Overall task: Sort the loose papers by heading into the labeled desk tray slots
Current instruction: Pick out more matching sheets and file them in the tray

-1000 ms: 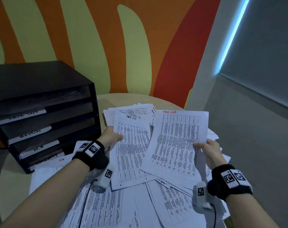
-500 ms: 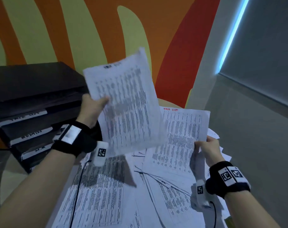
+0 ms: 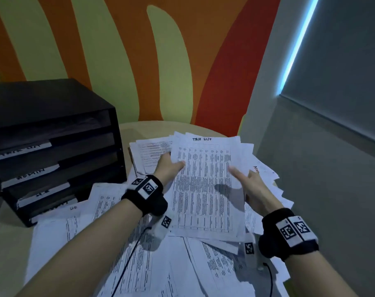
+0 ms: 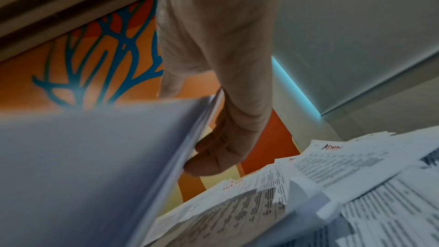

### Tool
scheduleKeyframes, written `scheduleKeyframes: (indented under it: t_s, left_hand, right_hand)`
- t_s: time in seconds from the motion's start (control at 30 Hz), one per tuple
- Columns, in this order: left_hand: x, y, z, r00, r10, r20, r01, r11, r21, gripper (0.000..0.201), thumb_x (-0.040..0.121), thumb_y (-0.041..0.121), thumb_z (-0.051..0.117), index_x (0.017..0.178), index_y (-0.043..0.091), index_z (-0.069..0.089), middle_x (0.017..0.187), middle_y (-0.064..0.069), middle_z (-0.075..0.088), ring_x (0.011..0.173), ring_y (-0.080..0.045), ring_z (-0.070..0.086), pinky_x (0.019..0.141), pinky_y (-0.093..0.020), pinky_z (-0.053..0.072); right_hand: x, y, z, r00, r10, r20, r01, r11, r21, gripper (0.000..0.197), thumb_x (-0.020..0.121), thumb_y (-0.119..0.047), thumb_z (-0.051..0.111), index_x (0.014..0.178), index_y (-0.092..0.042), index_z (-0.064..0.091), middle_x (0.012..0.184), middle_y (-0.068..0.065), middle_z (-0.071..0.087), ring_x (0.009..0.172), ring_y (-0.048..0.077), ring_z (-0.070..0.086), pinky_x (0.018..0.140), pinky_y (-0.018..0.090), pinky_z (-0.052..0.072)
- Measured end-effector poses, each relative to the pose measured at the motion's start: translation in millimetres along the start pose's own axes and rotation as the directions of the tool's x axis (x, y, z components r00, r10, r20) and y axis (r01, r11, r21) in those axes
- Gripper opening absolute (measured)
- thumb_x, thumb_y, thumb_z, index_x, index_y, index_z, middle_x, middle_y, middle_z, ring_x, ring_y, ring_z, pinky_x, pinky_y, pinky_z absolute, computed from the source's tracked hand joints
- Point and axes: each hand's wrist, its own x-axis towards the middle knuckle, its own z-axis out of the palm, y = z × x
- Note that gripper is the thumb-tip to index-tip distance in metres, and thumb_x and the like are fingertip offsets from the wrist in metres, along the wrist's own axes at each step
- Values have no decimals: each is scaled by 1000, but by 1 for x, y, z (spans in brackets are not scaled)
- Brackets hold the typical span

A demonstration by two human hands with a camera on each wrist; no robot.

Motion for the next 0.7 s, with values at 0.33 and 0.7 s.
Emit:
scheduleKeyframes:
  t_s: [0.33,0.7]
  left_hand:
    - [17,-18,-3,987,-151,-57,161,887,432,64,90,28,69,140,3,37,141,-13,43,123,-29,48,75,-21,43]
    - [22,-34,17,996,-84,-29,55,323,945,94,69,66,73,131,3,40,137,-18,34,126,-36,33,103,-48,37]
  right_hand:
    - [11,28,-65,902,-13,-432,-70,982,-176,25,74,23,51,77,0,57,82,14,56,78,24,53,61,28,38]
    - [12,38,-90,828,45,-558,-148,979,-140,34,88,14,55,122,11,54,107,23,62,90,30,56,79,36,45]
